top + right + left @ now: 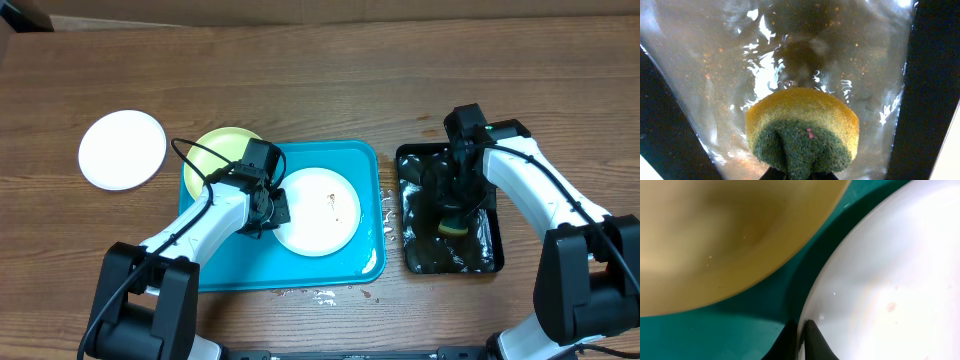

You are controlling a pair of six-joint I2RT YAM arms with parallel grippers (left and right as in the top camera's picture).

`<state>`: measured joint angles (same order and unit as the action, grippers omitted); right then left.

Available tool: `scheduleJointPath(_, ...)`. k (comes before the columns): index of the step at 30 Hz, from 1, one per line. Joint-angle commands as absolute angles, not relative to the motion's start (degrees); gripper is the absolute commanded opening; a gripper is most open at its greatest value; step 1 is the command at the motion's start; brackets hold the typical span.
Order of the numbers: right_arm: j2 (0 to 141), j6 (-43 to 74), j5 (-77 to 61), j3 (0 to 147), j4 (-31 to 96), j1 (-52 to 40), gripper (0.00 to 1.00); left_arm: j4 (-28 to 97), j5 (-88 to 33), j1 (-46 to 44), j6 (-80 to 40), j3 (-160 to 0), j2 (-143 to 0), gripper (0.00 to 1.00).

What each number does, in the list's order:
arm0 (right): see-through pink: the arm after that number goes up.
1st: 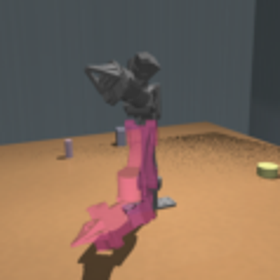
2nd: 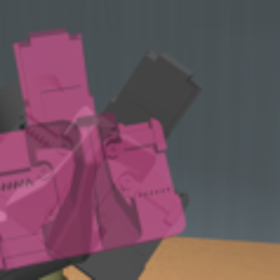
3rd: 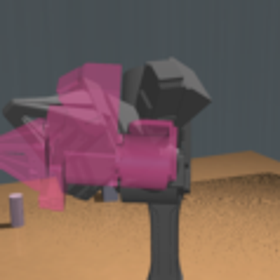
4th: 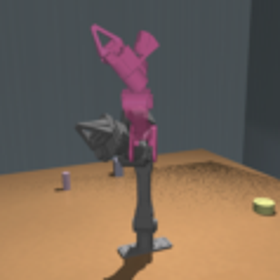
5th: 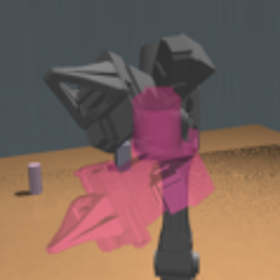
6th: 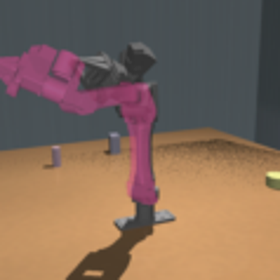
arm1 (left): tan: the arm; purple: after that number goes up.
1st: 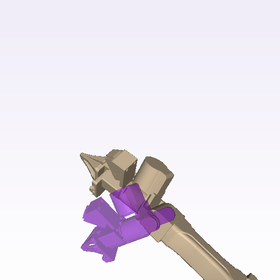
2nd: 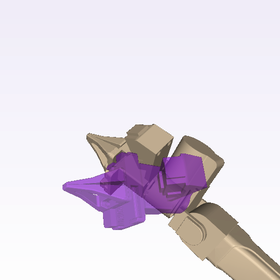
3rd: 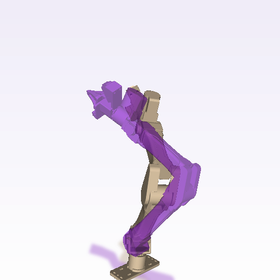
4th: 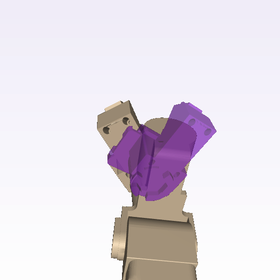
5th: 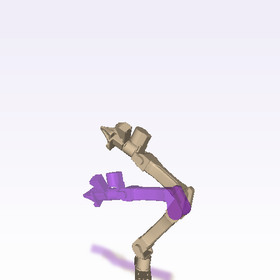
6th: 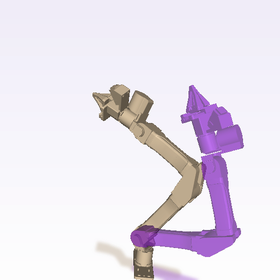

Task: Clean dirty plates on tray and stack at the side
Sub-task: 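Grasp the green-yellow sponge with the right gripper and lift it, then move the sponge leftward over the held white plate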

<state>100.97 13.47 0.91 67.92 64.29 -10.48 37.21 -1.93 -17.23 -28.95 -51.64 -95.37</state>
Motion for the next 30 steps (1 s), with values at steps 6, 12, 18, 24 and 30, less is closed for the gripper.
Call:
scheduleJointPath(6, 99.7, 13.5, 1.5, 68.6, 62.9, -10.2, 0.04, 37.2, -1.5, -17.3, -28.7, -50.8, -95.5, 0.24)
scheduleJointPath(12, 99.7, 13.5, 1.5, 68.6, 63.1, -10.2, 0.04, 37.2, -1.5, -17.3, -28.2, -50.8, -95.5, 0.04)
scheduleJointPath(18, 99.7, 13.1, 1.4, 69.1, 63.2, -10.2, 0.04, 37.8, -4.1, -17.3, -28.3, -50.8, -95.5, 0.04)
scheduleJointPath(24, 99.7, 13.1, 1.4, 75.8, 69.2, -10.2, 0.04, 38.2, -4.7, -17.3, -28.4, -50.7, -95.5, 0.05)
scheduleJointPath(30, 99.7, 13.1, 1.4, 77.2, 70.8, -10.2, 0.04, 37.2, -1.4, -17.2, -28.3, -50.7, -95.5, 0.31)
